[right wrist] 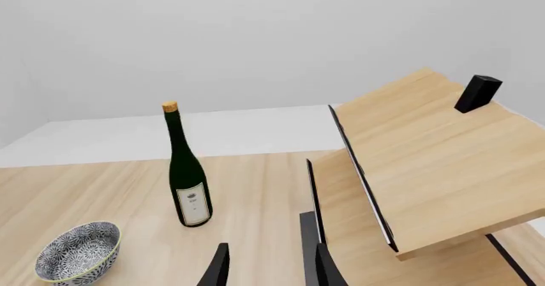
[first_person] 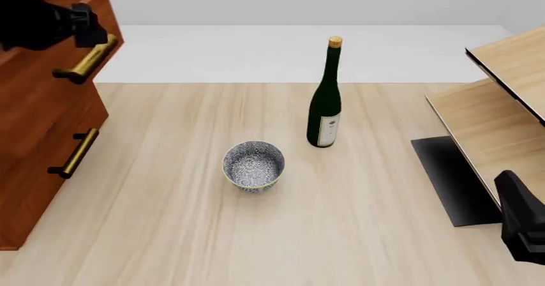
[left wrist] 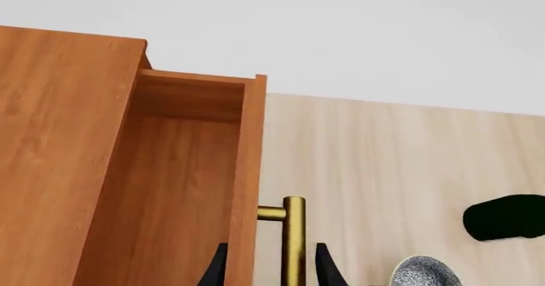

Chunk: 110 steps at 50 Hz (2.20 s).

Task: Close the bottom drawer of the cabinet and open the top drawer.

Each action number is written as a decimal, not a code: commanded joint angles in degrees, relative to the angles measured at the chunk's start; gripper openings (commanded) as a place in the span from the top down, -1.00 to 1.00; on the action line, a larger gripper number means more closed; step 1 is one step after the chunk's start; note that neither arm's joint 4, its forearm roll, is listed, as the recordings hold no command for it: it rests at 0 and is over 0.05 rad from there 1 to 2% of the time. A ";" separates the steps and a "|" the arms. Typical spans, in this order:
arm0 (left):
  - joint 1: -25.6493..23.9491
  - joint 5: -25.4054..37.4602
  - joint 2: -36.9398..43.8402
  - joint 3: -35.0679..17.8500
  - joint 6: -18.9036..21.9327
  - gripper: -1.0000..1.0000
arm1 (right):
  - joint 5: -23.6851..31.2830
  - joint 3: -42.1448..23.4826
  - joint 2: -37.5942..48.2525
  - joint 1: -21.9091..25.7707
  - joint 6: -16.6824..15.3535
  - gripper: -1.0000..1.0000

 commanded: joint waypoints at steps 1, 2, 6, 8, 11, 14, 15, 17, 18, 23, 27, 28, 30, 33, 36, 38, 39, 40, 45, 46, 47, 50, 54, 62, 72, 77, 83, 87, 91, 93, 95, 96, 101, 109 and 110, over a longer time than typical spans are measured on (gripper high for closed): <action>-2.68 -0.18 0.67 0.43 -0.57 -1.00 | 0.11 -0.02 -0.09 0.01 0.01 -1.00; -2.71 -0.17 0.72 0.41 -0.60 -1.00 | 0.10 -0.02 -0.07 0.01 0.01 -1.00; -3.54 -0.22 0.94 0.29 -0.84 -1.00 | 0.14 0.00 -0.13 -0.03 0.04 -1.00; -4.12 -0.30 1.03 0.32 -1.06 -1.00 | 0.10 0.01 -0.08 -0.04 0.04 -1.00; -5.07 -0.34 1.10 0.25 -1.46 -1.00 | 0.14 0.02 -0.12 -0.04 0.07 -1.00; -5.69 -0.34 1.16 0.19 -1.52 -1.00 | 0.16 0.03 -0.16 -0.03 0.09 -1.00; -5.85 -0.36 1.20 0.19 -1.53 -1.00 | 0.16 0.03 -0.14 -0.04 0.10 -1.00; -6.18 -0.44 1.29 0.17 -1.66 -1.00 | 0.16 0.04 -0.15 -0.02 0.10 -1.00; -6.17 -0.45 1.31 0.16 -1.66 -1.00 | 0.15 0.05 -0.14 -0.03 0.09 -1.00; -7.28 -0.70 1.49 0.19 -1.98 -1.00 | 0.15 0.06 -0.13 -0.07 0.11 -1.00; -8.02 -0.82 1.64 0.24 -2.27 -1.00 | 0.16 0.05 -0.14 -0.08 0.15 -1.00; -8.10 -0.86 1.69 0.25 -2.39 -1.00 | 0.18 0.06 -0.16 -0.09 0.15 -1.00; -8.69 -0.98 1.77 0.37 -2.61 -1.00 | 0.18 0.04 -0.16 -0.10 0.18 -1.00; -9.55 -1.06 1.87 0.47 -2.77 -1.00 | 0.09 0.05 -0.07 -0.12 0.19 -1.00; -10.26 -1.08 1.98 0.38 -2.97 -1.00 | -0.04 0.07 0.07 -0.13 0.18 -1.00; -10.50 -1.22 2.09 0.42 -3.15 -1.00 | -0.09 0.07 0.12 -0.12 0.19 -1.00; -10.65 -1.33 2.17 0.52 -3.21 -1.00 | -0.10 0.07 0.12 -0.12 0.18 -1.00; -10.68 -1.40 2.22 0.58 -3.27 -1.00 | -0.09 0.07 0.11 -0.12 0.20 -1.00; -11.19 -1.80 2.45 0.90 -3.57 -1.00 | -0.12 0.07 0.16 -0.15 0.18 -1.00; -11.30 -1.82 2.46 0.93 -3.67 -1.00 | -0.12 0.07 0.16 -0.15 0.20 -1.00; -11.35 -1.89 2.50 0.99 -3.67 -1.00 | -0.11 0.07 0.14 -0.16 0.22 -1.00; -11.76 -1.99 2.54 1.08 -3.87 -1.00 | -0.11 0.10 0.11 -0.07 0.16 -1.00; -12.36 -2.26 2.67 1.24 -4.21 -1.00 | -0.08 0.09 0.07 -0.15 0.16 -1.00; -13.62 -2.45 2.49 1.24 -4.26 -1.00 | 0.00 0.08 0.00 -0.18 0.13 -1.00; -16.09 -3.25 2.68 1.69 -5.70 -1.00 | 0.17 0.08 -0.16 -0.22 0.14 -1.00; -16.80 -3.43 2.65 1.80 -6.13 -1.00 | 0.26 0.07 -0.27 -0.22 0.12 -1.00; -17.72 -4.01 2.74 2.14 -6.90 -1.00 | 0.20 0.07 -0.21 -0.18 0.10 -1.00; -18.64 -4.44 2.86 2.27 -7.54 -1.00 | 0.11 0.07 -0.14 -0.31 0.11 -1.00; -19.36 -4.70 2.90 2.27 -8.02 -1.00 | 0.04 0.06 -0.08 -0.31 0.12 -1.00; -19.83 -4.87 2.91 2.29 -8.37 -1.00 | -0.04 0.07 0.01 -0.28 0.09 -1.00; -20.22 -4.97 2.91 2.29 -8.58 -1.00 | -0.08 0.07 0.03 -0.24 0.08 -1.00; -20.21 -4.99 2.93 2.26 -8.58 -1.00 | -0.08 0.07 0.04 -0.24 0.08 -1.00; -21.08 -5.18 3.00 2.07 -8.92 -1.00 | -0.09 0.07 0.04 -0.29 0.07 -1.00; -22.38 -5.53 3.09 1.73 -9.52 -1.00 | 0.06 0.07 -0.11 -0.30 0.07 -1.00; -22.43 -5.56 3.11 1.72 -9.56 -1.00 | 0.07 0.07 -0.11 -0.31 0.07 -1.00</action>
